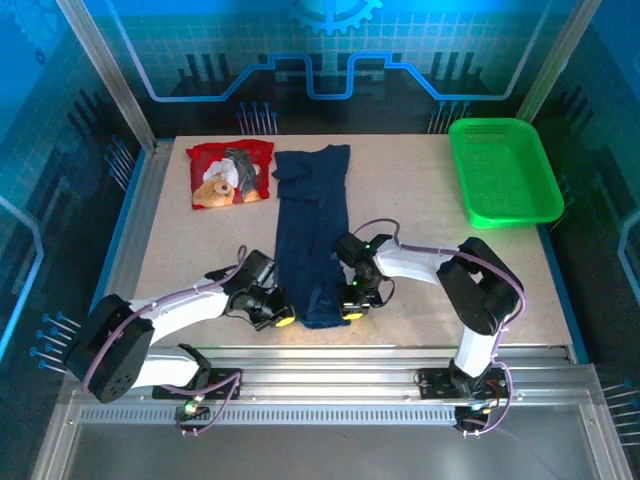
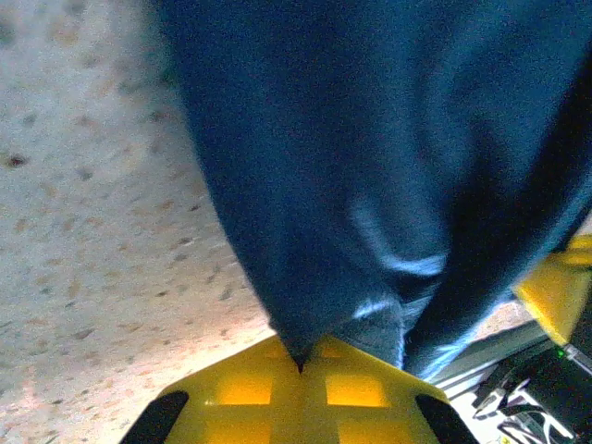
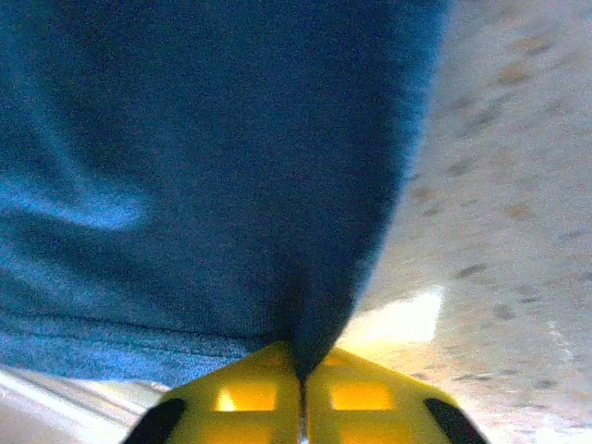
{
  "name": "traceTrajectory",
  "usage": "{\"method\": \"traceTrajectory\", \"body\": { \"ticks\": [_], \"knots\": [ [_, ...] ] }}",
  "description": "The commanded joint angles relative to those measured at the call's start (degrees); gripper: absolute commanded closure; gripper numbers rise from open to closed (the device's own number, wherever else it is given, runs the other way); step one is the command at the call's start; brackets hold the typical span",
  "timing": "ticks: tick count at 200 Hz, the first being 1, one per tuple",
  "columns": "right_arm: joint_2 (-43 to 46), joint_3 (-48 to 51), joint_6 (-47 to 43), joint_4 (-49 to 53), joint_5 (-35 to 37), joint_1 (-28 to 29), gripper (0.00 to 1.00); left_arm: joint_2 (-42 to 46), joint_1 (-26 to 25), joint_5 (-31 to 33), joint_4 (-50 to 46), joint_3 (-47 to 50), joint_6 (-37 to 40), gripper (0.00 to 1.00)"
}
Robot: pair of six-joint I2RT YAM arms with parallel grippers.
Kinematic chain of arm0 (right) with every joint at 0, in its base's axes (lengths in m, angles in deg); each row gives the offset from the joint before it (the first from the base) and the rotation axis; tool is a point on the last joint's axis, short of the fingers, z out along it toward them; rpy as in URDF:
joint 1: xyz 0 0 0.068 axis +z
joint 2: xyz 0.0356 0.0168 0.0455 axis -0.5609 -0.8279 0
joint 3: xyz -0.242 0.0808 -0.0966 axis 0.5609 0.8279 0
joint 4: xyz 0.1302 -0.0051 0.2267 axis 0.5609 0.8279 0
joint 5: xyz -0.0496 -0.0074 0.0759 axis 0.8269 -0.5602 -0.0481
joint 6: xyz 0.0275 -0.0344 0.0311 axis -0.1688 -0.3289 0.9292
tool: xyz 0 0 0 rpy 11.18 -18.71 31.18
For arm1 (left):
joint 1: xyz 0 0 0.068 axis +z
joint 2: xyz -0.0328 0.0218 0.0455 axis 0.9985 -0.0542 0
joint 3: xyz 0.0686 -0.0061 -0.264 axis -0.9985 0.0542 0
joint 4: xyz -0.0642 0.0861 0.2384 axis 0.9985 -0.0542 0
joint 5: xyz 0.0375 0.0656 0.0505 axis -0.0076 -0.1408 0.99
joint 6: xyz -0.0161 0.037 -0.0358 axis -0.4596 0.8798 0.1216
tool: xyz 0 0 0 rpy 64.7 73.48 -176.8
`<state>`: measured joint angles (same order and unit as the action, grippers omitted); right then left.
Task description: Fold and stack the t-shirts
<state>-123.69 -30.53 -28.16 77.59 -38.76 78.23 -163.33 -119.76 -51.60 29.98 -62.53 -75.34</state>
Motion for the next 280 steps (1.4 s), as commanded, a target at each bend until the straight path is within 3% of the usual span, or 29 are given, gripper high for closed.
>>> {"method": "traceTrajectory", "body": {
  "ticks": [1, 88, 148, 176, 201, 227, 280],
  "knots": [
    [0.0, -0.5, 0.1, 2.1, -2.2, 2.4, 0.99, 4.0, -0.5, 3.2, -4.7, -0.2, 2.7, 1.0],
    [7.7, 2.4, 5.6, 7.4, 0.2, 6.1, 0.99, 20.2, -2.3, 2.6, -12.5, 5.4, -0.3, 1.0],
    [10.7, -3.5, 6.4, 14.3, 4.3, 7.4, 0.99, 23.9, -3.4, 2.5, -17.5, -1.5, -0.7, 1.0],
    [10.7, -9.8, 4.1, 17.3, 5.5, 4.2, 0.98, 20.8, -1.4, 1.7, -18.7, -8.5, 1.3, 1.0],
    [9.0, -15.1, 0.9, 18.2, 4.5, -0.3, 0.97, 16.4, 4.6, -0.9, -17.9, -13.9, 4.1, 1.0],
    [4.7, -20.8, -3.0, 18.8, 3.3, -5.0, 0.97, 9.8, 11.8, -4.1, -16.8, -20.2, 9.1, 1.0],
    [-7.1, -34.3, -9.1, 20.5, 1.3, -13.3, 0.98, -6.9, 19.3, -5.8, -15.1, -33.5, 17.5, 1.0]
  ]
}}
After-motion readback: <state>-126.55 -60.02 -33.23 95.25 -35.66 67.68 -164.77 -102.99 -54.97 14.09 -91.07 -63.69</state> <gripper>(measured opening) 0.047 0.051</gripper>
